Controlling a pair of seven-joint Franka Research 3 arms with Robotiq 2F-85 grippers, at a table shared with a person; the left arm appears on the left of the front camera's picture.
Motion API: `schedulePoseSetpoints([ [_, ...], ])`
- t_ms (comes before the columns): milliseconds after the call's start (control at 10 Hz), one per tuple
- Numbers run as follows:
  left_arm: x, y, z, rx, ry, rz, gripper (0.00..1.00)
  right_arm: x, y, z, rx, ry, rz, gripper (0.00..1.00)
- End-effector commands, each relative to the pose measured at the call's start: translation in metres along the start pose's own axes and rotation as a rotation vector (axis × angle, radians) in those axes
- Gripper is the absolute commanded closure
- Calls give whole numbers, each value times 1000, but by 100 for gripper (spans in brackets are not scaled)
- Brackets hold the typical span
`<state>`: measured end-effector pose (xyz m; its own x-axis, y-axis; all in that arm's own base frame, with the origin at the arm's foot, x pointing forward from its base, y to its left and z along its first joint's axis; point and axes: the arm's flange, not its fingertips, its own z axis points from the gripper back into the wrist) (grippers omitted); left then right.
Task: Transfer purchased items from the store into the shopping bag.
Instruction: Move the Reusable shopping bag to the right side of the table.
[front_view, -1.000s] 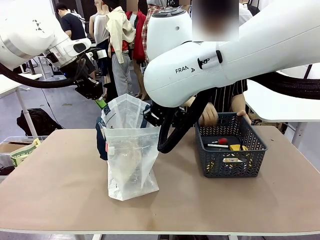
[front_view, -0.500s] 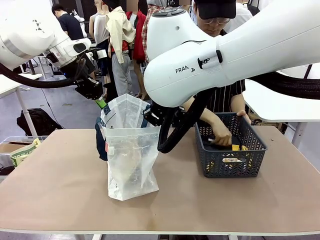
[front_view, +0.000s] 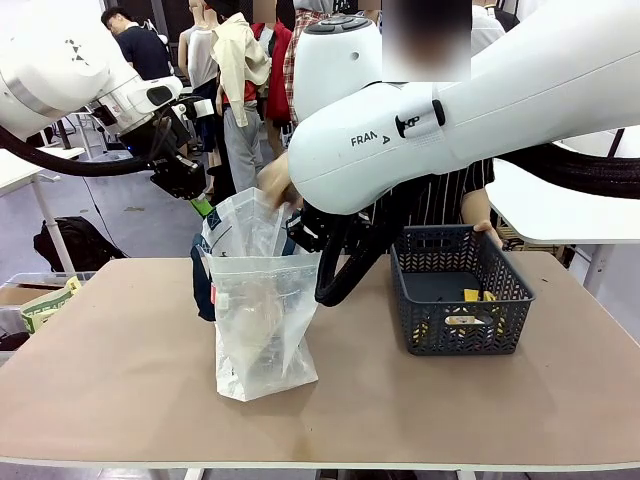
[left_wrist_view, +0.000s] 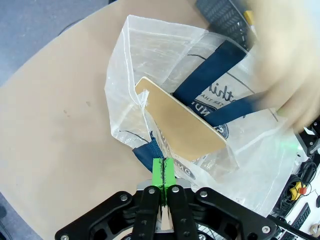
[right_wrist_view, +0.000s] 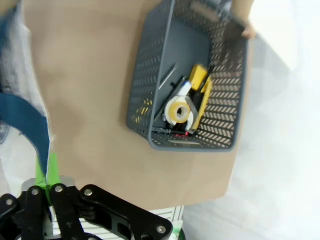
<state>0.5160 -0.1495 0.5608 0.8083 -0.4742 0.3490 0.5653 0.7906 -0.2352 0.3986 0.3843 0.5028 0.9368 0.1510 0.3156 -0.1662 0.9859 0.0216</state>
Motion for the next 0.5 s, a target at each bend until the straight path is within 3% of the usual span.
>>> schedulePoseSetpoints([
  [0,0,0,2,-2,-5,-2,100,-4,-2,0,-7,0,0,100],
  [400,0,0,2,-2,-5,-2,100,-4,-2,0,-7,0,0,100],
])
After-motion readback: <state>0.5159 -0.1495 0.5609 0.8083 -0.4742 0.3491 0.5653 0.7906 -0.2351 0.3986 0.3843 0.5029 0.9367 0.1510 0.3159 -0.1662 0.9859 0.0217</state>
